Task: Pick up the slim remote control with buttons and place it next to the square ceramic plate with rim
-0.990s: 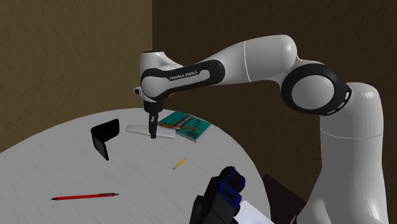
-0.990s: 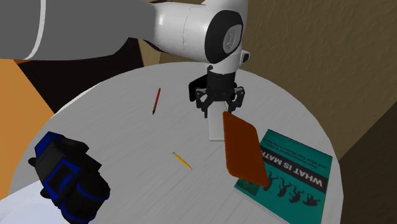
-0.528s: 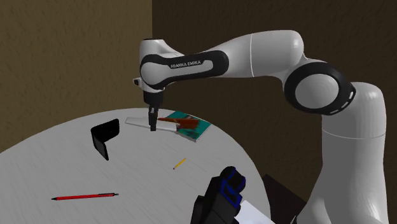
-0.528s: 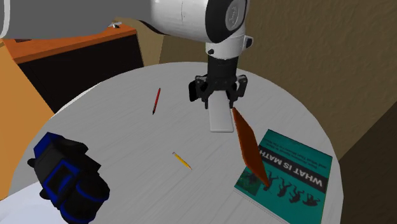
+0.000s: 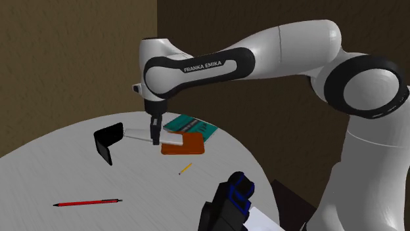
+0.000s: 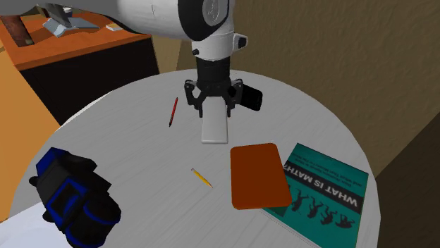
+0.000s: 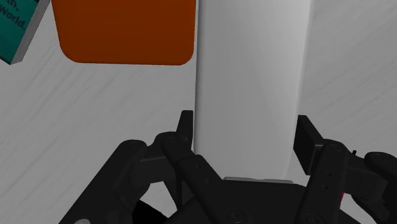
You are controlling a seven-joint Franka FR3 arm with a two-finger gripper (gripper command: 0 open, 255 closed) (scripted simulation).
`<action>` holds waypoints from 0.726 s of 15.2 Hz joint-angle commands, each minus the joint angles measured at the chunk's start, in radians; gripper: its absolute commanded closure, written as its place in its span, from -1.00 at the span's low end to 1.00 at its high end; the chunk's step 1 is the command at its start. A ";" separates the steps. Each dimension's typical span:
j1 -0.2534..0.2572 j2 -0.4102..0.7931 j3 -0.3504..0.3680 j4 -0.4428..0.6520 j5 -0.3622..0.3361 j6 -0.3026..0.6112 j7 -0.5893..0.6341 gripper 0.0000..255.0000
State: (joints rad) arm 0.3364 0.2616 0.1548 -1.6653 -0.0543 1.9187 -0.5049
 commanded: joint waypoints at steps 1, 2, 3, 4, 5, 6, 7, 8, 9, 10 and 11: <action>0.022 -0.046 0.016 -0.065 0.003 0.019 0.040 1.00; 0.033 -0.065 0.023 -0.090 0.005 0.026 0.058 1.00; 0.043 -0.084 0.031 -0.115 0.006 0.032 0.077 1.00; 0.053 -0.101 0.040 -0.138 0.008 0.037 0.095 1.00; 0.064 -0.118 0.048 -0.160 0.011 0.042 0.114 1.00; 0.074 -0.133 0.057 -0.180 0.013 0.047 0.133 1.00; 0.085 -0.148 0.066 -0.199 0.015 0.051 0.153 1.00; 0.096 -0.162 0.075 -0.217 0.018 0.055 0.172 1.00; 0.107 -0.176 0.085 -0.234 0.020 0.058 0.192 1.00; 0.118 -0.188 0.095 -0.250 0.023 0.061 0.212 1.00; 0.129 -0.200 0.105 -0.264 0.025 0.064 0.232 1.00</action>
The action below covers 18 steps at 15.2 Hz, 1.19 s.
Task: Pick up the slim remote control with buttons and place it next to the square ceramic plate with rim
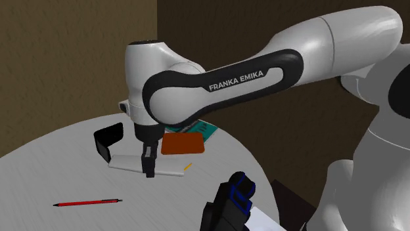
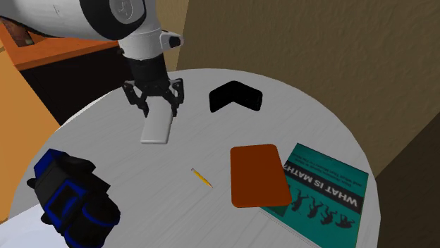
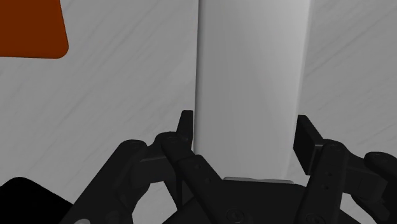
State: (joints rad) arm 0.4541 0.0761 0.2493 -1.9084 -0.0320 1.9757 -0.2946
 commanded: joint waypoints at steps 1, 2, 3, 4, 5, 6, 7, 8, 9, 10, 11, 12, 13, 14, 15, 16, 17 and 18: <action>0.022 -0.025 0.020 -0.034 0.005 0.009 0.042 1.00; 0.034 -0.035 0.031 -0.046 0.008 0.011 0.063 1.00; 0.045 -0.044 0.041 -0.056 0.011 0.012 0.084 1.00; 0.056 -0.052 0.052 -0.066 0.013 0.014 0.106 1.00; 0.062 -0.056 0.057 -0.070 0.014 0.014 0.115 1.00; 0.062 -0.052 0.057 -0.079 0.013 0.027 0.116 1.00; 0.062 -0.048 0.057 -0.088 0.011 0.040 0.118 1.00; 0.062 -0.044 0.058 -0.097 0.010 0.053 0.119 1.00; 0.062 -0.040 0.058 -0.106 0.008 0.066 0.120 1.00; 0.063 -0.035 0.058 -0.114 0.007 0.079 0.121 1.00; 0.063 -0.030 0.058 -0.123 0.005 0.092 0.123 1.00; 0.063 -0.025 0.058 -0.131 0.003 0.104 0.124 1.00; 0.063 -0.020 0.058 -0.139 0.001 0.117 0.126 1.00; 0.064 -0.015 0.058 -0.146 -0.001 0.130 0.127 1.00; 0.064 -0.009 0.058 -0.154 -0.004 0.143 0.129 1.00; 0.064 -0.003 0.058 -0.161 -0.006 0.155 0.131 1.00; 0.064 0.003 0.057 -0.168 -0.008 0.168 0.132 1.00; 0.065 0.009 0.057 -0.175 -0.011 0.181 0.134 1.00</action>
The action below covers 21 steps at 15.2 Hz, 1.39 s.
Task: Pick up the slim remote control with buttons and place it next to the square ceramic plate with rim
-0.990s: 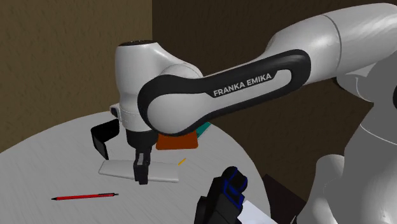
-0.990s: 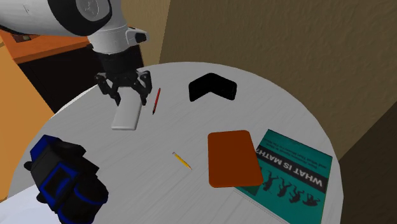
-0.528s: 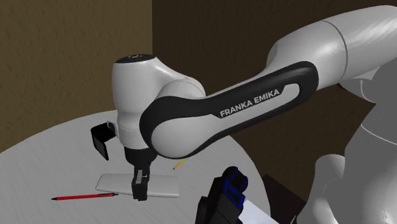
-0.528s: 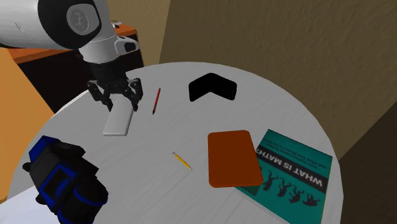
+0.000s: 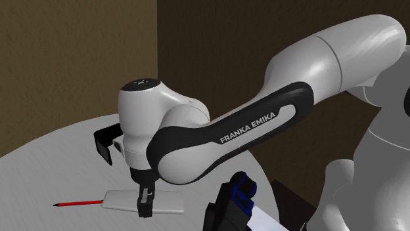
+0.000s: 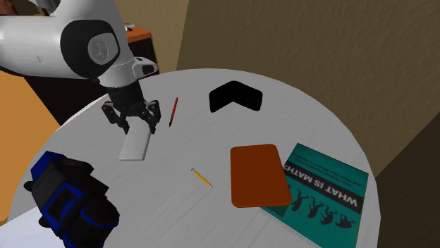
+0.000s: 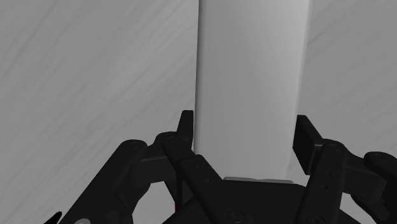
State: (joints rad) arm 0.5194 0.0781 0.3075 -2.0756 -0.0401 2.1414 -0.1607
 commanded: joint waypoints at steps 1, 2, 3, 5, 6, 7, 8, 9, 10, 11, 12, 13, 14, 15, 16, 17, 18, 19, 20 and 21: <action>0.000 0.013 -0.001 -0.014 -0.006 0.028 0.002 1.00; 0.000 0.020 -0.001 -0.020 -0.008 0.040 0.004 1.00; 0.001 0.027 -0.002 -0.026 -0.011 0.053 0.006 1.00; 0.001 0.041 -0.002 -0.038 -0.017 0.078 0.011 1.00; 0.002 0.048 -0.003 -0.043 -0.021 0.090 0.013 1.00; 0.002 0.056 -0.003 -0.049 -0.024 0.102 0.016 1.00; 0.003 0.064 -0.004 -0.054 -0.028 0.115 0.018 1.00; 0.004 0.070 -0.005 -0.058 -0.031 0.125 0.020 1.00; 0.004 0.070 -0.005 -0.058 -0.031 0.125 0.020 1.00; 0.004 0.070 -0.005 -0.058 -0.031 0.125 0.020 1.00; 0.004 0.070 -0.005 -0.058 -0.031 0.125 0.020 1.00; 0.004 0.070 -0.005 -0.058 -0.031 0.125 0.020 1.00; 0.003 0.070 -0.005 -0.058 -0.031 0.125 0.020 1.00; 0.003 0.070 -0.005 -0.058 -0.031 0.125 0.020 1.00; 0.003 0.070 -0.005 -0.058 -0.031 0.125 0.020 1.00; 0.003 0.070 -0.005 -0.058 -0.031 0.125 0.020 -1.00; 0.003 0.070 -0.005 -0.058 -0.031 0.125 0.020 -1.00; 0.003 0.070 -0.005 -0.058 -0.031 0.125 0.020 -1.00; 0.003 0.070 -0.005 -0.058 -0.031 0.125 0.020 -1.00; 0.003 0.070 -0.005 -0.058 -0.031 0.125 0.020 -1.00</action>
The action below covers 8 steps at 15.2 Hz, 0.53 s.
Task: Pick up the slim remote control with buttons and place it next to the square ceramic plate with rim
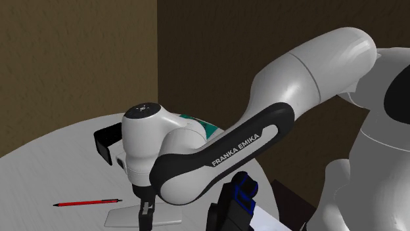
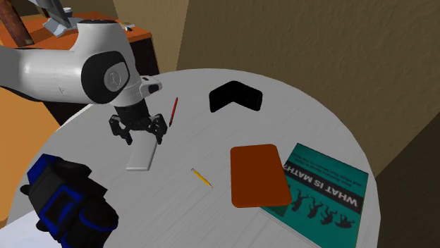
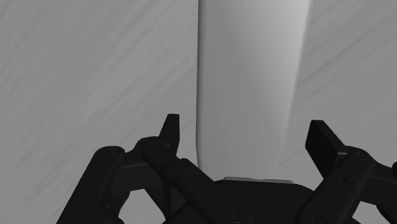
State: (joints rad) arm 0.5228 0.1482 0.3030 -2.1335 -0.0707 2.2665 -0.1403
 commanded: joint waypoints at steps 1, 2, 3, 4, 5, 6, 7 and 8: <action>0.000 0.000 0.000 0.000 0.000 0.000 0.000 -1.00; -0.001 -0.019 0.002 0.013 0.009 -0.031 -0.006 -1.00; -0.003 -0.037 0.003 0.027 0.017 -0.062 -0.011 -1.00; -0.004 -0.054 0.004 0.043 0.024 -0.094 -0.016 -1.00; -0.004 -0.066 0.005 0.056 0.029 -0.119 -0.020 -1.00; -0.004 -0.066 0.005 0.056 0.029 -0.119 -0.020 -1.00; -0.004 -0.066 0.005 0.056 0.029 -0.119 -0.020 -1.00; -0.004 -0.066 0.005 0.056 0.029 -0.119 -0.020 -1.00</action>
State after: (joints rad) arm 0.5186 0.0833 0.3076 -2.0798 -0.0425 2.1521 -0.1601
